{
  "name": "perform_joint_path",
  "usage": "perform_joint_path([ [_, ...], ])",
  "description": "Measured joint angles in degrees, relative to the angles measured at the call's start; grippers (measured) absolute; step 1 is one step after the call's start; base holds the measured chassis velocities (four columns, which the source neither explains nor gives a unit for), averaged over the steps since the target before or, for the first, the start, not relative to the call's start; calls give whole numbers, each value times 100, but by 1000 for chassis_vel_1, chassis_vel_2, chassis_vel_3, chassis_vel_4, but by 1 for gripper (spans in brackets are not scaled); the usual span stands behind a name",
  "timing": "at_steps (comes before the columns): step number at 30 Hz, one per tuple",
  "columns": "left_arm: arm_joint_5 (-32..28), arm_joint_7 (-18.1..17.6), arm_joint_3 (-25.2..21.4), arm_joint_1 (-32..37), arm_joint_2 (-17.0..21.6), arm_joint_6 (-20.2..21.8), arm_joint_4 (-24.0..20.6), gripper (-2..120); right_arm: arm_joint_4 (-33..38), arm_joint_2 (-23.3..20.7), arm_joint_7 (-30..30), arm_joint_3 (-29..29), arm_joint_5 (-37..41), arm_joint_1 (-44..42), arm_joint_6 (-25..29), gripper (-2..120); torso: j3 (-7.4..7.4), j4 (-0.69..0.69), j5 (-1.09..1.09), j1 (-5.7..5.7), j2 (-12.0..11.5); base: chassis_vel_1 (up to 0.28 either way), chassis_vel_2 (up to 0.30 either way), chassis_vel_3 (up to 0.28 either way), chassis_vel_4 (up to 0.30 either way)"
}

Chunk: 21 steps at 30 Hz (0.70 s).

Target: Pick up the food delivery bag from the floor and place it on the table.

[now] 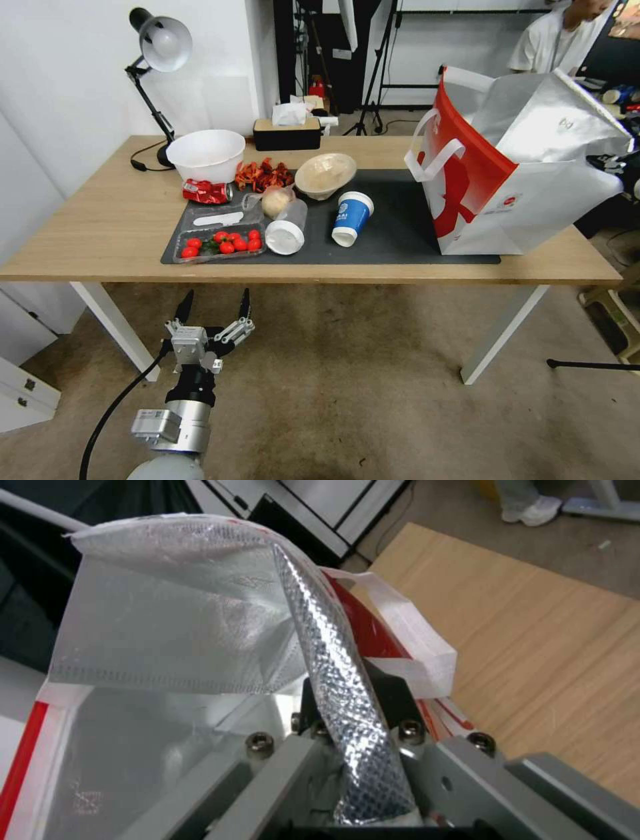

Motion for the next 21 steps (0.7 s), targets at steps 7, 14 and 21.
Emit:
perform_joint_path([
  [7,-29,31,-6,-12,32,25,0,100,-53,-3,-421,-161,-576,40,-23,21,0,-1,1,0,0,0,0,0,0],
  [14,-25,67,-5,3,0,25,-9,100,-137,-40,-607,-721,-1071,567,46,45,0,1,-1,0,0,0,0,0,0],
  [21,-23,64,-16,7,-4,14,-9,100,-197,-135,-848,-1016,-2253,609,71,71,0,0,0,0,-1,0,0,0,0],
])
